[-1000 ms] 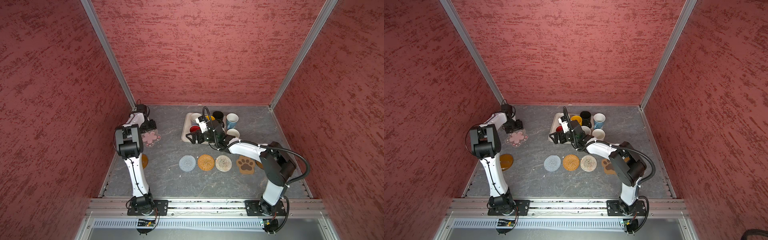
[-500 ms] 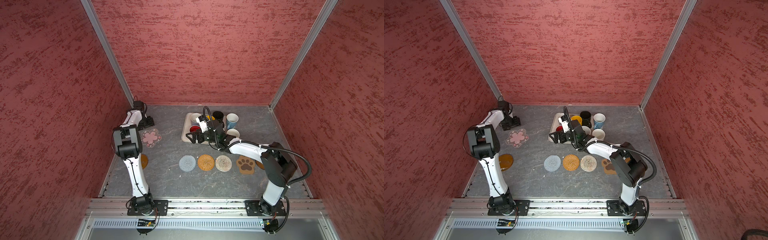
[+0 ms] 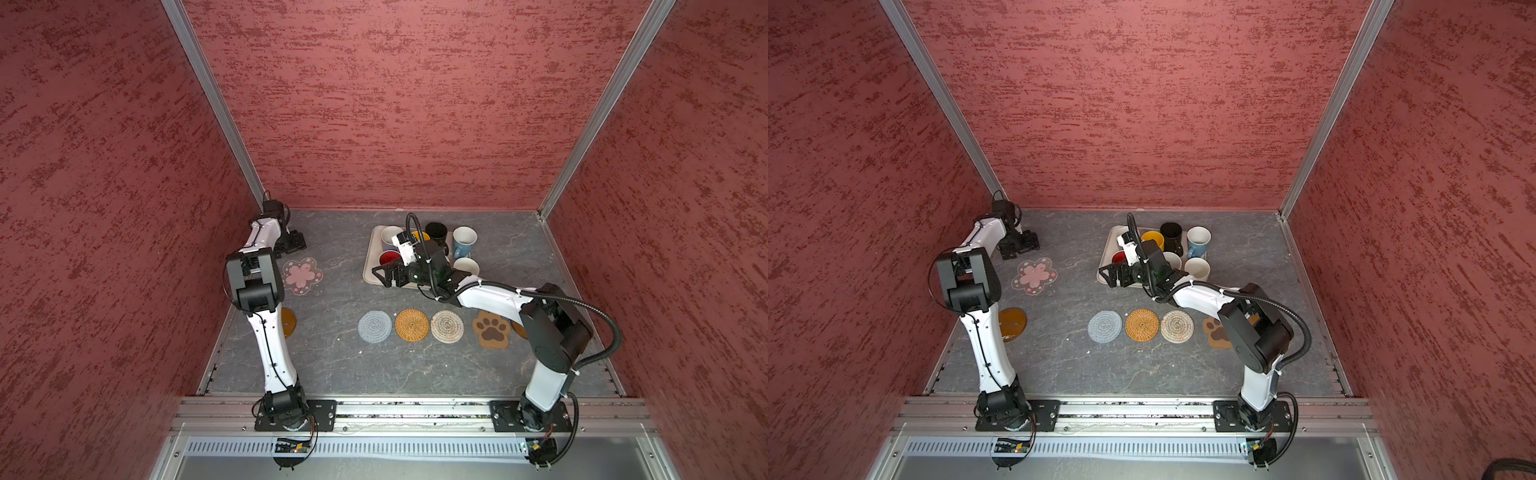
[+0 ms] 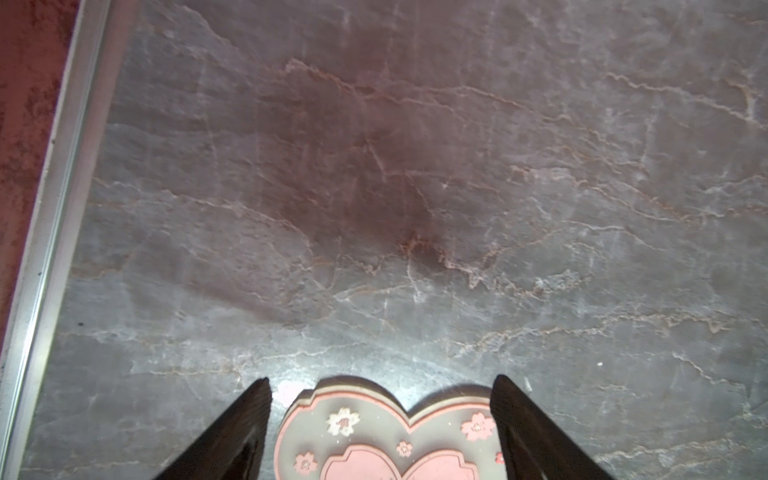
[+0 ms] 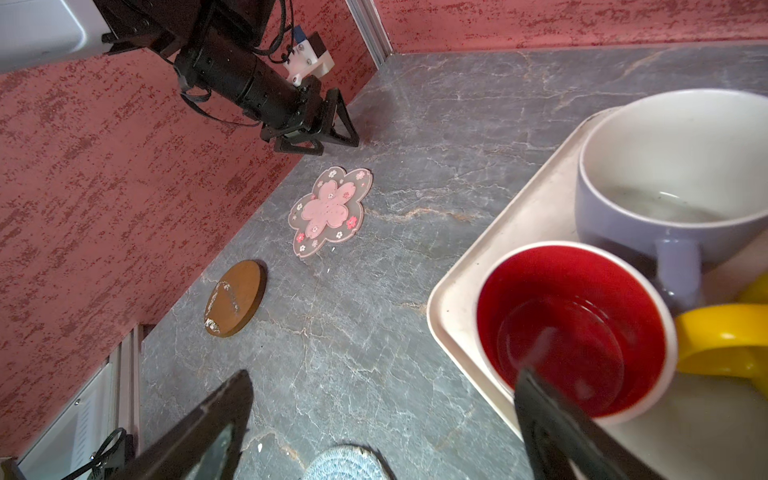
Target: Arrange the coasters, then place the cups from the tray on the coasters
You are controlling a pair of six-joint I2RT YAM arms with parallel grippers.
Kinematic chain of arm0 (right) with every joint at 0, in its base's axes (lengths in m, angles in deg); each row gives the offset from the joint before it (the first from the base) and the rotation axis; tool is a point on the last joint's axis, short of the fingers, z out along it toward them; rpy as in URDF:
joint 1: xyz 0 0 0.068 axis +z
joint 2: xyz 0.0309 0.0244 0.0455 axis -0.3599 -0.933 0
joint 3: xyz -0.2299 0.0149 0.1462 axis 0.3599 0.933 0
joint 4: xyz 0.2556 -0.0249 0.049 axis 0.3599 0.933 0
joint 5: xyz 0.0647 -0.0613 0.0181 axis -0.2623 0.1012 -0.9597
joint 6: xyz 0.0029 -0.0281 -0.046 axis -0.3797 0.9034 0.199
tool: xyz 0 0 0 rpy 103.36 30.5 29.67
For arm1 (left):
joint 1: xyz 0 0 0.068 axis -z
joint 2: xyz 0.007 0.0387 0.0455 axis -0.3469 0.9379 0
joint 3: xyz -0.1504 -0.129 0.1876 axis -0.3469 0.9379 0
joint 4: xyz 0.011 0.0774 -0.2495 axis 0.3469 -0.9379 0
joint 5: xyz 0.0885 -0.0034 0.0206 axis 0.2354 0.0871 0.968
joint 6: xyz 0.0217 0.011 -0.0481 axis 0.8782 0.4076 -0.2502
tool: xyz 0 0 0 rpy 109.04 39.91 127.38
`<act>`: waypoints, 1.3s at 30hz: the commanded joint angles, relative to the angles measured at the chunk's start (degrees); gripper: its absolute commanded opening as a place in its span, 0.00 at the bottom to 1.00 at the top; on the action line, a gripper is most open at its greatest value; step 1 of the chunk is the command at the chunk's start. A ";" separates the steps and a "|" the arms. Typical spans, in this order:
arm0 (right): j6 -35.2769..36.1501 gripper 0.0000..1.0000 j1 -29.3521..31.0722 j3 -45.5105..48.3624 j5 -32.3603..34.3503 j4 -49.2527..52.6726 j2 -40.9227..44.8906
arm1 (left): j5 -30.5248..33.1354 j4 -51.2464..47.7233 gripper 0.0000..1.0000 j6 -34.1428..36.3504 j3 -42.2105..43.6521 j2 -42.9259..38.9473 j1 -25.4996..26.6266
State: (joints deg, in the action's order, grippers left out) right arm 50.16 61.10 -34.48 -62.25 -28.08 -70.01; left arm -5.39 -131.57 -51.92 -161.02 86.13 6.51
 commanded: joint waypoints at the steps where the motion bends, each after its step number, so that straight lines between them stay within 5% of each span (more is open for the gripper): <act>1: 0.39 0.99 -0.21 -0.39 0.36 -0.95 -0.50 | 0.81 -1.52 0.84 -0.68 -0.78 1.82 -0.81; 23: -0.32 0.99 -0.22 4.88 1.32 -1.71 4.56 | 0.66 -0.52 0.79 -3.12 4.11 1.49 -0.14; 39: -1.10 0.99 -0.19 9.92 2.15 -1.99 11.54 | 0.13 4.66 0.75 -4.45 16.06 -5.49 2.61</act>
State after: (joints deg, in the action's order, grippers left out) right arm 49.20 61.10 -25.32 -61.18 -28.54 -61.16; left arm -2.96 -126.11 -54.81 -147.91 81.35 8.35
